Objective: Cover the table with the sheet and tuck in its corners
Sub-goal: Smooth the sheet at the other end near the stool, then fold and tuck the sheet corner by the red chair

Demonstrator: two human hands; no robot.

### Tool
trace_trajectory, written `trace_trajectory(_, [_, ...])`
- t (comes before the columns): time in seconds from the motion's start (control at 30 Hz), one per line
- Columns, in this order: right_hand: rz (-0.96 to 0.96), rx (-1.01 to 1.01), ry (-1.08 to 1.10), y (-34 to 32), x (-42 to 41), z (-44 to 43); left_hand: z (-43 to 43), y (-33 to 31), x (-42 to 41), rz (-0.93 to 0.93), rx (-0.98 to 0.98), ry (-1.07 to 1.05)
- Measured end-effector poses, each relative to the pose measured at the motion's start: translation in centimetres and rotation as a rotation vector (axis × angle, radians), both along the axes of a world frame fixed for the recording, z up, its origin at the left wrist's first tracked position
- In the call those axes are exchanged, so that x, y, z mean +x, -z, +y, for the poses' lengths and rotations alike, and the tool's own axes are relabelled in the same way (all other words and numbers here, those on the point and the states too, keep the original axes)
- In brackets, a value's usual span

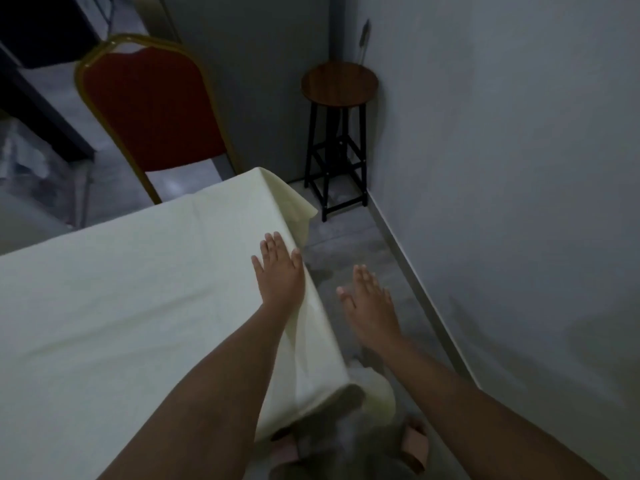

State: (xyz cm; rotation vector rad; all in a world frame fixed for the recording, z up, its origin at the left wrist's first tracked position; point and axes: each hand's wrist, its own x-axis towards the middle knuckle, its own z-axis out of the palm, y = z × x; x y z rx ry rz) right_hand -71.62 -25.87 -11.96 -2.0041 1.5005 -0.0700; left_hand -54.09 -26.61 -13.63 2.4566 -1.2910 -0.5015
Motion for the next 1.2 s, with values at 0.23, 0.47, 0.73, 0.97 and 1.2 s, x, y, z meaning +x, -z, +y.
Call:
trace_trajectory(0.23, [0.099,-0.011,-0.276,-0.8,-6.0,-5.8,0.4,-0.5,-5.3,-0.008,0.038,-0.314])
trace_trajectory(0.47, [0.127,-0.008,-0.545,-0.9,-3.9,-11.6,0.1,-0.6,-6.1,-0.06,0.037,-0.377])
trace_trajectory(0.73, [0.063,-0.041,-0.698,-1.8,4.4,-16.6,-0.3,-0.1,-5.8,-0.08,-0.009,-0.404])
trace_trajectory(0.97, [-0.046,-0.306,-0.982,-2.1,11.4,-19.1,-0.1,-0.3,-5.9,-0.098,-0.021,-0.476])
trace_trajectory(1.2, [-0.178,-0.662,-1.323,-0.9,16.3,-24.3,-0.2,-0.7,-6.8,-0.172,0.096,-0.704])
